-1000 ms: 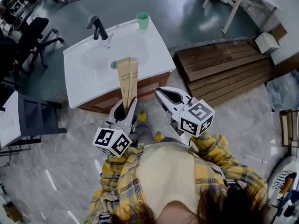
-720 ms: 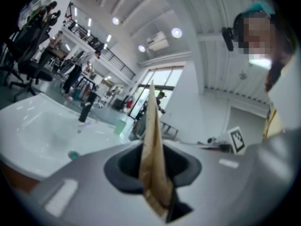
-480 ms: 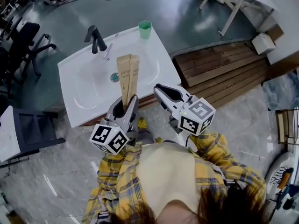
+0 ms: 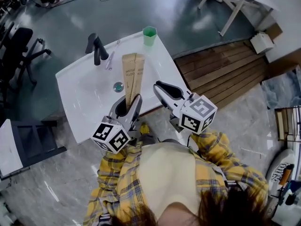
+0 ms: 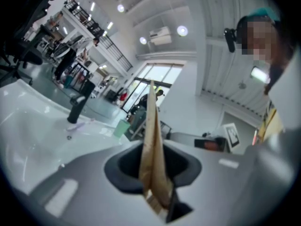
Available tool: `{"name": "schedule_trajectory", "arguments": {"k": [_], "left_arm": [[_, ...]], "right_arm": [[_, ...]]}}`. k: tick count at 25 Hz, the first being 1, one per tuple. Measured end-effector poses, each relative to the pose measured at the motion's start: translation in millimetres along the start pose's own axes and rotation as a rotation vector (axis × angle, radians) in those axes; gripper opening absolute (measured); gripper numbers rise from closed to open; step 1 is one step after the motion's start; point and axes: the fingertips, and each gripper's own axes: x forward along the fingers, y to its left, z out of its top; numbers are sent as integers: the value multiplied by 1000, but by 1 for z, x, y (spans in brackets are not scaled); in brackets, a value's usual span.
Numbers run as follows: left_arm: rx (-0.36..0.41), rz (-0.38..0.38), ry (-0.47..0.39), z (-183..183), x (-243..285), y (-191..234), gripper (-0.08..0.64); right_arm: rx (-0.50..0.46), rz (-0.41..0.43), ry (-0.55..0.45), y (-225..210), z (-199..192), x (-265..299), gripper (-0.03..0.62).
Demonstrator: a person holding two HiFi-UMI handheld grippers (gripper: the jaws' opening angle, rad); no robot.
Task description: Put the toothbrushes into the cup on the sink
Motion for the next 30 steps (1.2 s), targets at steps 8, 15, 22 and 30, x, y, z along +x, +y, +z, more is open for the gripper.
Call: {"name": "schedule_trajectory", "arguments": {"k": [8, 15, 22, 30], "left_arm": [[-41, -69, 17, 9, 6, 28, 92], [-102, -127, 36, 6, 17, 29, 92], [-87, -152, 21, 14, 37, 20, 94], [-98, -216, -4, 21, 69, 3, 93]], "right_arm": [[31, 43, -18, -1, 11, 33, 115], [64, 61, -27, -11, 22, 42, 126], [122, 153, -14, -26, 35, 51, 172], [184, 257, -11, -50, 60, 54, 187]]}}
